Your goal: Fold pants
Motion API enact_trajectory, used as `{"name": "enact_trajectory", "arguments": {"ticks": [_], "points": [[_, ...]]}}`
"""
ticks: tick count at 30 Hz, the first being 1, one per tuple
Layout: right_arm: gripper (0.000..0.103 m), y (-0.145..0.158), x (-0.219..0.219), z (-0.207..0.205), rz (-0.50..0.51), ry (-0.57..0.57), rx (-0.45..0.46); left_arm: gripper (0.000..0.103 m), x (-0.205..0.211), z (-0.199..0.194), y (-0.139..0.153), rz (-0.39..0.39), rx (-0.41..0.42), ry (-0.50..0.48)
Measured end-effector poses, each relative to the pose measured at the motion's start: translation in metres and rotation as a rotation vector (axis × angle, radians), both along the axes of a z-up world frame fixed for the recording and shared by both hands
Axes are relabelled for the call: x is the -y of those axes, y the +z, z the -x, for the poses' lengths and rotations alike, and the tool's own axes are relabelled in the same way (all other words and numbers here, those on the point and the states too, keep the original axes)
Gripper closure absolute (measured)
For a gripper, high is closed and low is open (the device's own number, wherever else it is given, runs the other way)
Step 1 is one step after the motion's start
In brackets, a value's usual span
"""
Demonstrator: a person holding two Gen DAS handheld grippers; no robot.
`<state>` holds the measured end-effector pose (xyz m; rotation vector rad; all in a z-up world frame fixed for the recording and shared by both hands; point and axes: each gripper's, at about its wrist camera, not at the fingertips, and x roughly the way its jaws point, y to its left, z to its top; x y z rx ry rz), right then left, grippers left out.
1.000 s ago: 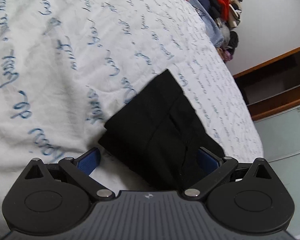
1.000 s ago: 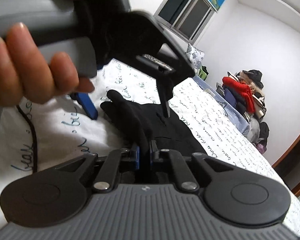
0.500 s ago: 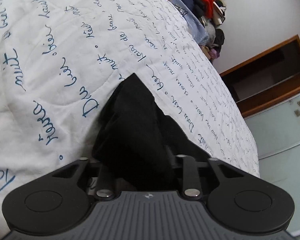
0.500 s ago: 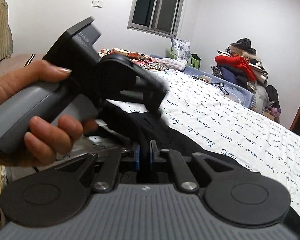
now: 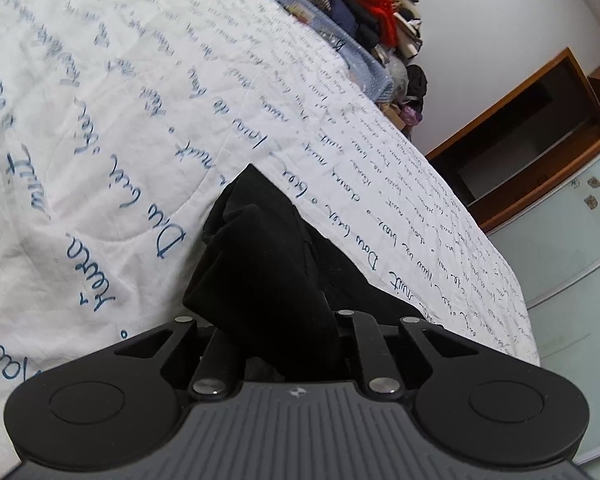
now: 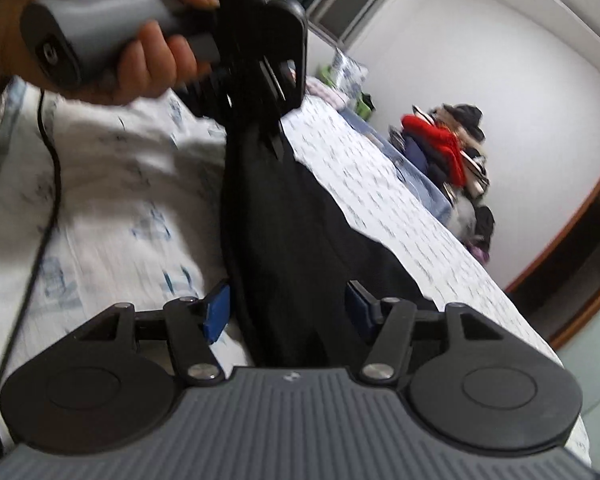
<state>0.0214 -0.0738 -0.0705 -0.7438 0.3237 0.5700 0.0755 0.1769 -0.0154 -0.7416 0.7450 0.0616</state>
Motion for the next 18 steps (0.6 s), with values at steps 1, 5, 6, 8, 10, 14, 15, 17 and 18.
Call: {"name": "enact_trajectory", "arguments": {"ticks": [1, 5, 6, 8, 10, 14, 15, 17, 18], "points": [[0.046, 0.001, 0.003, 0.001, -0.006, 0.0, -0.013, 0.089, 0.002, 0.001, 0.002, -0.017, 0.008, -0.004], [0.046, 0.03, 0.035, -0.01, -0.207, 0.061, -0.185, 0.089, 0.008, 0.003, 0.009, -0.059, 0.028, -0.01], [0.046, 0.036, 0.045, -0.015, -0.248, 0.031, -0.181, 0.089, 0.01, 0.004, 0.011, -0.065, 0.034, -0.01], [0.047, 0.051, 0.064, -0.035, -0.295, -0.043, -0.138, 0.089, 0.014, 0.006, 0.015, -0.085, 0.048, -0.009], [0.063, 0.055, 0.077, -0.066, -0.304, -0.137, -0.131, 0.089, 0.02, 0.008, 0.02, -0.111, 0.066, -0.01], [0.083, 0.029, 0.083, -0.138, -0.277, -0.245, -0.259, 0.089, 0.034, 0.014, 0.037, -0.164, 0.115, -0.03], [0.084, 0.019, 0.08, -0.148, -0.239, -0.251, -0.292, 0.089, 0.037, 0.015, 0.041, -0.171, 0.128, -0.038], [0.084, -0.002, 0.071, -0.155, -0.174, -0.248, -0.284, 0.089, 0.04, 0.016, 0.047, -0.177, 0.147, -0.054], [0.084, -0.002, 0.068, -0.152, -0.164, -0.244, -0.264, 0.089, 0.042, 0.017, 0.05, -0.18, 0.153, -0.057]]}}
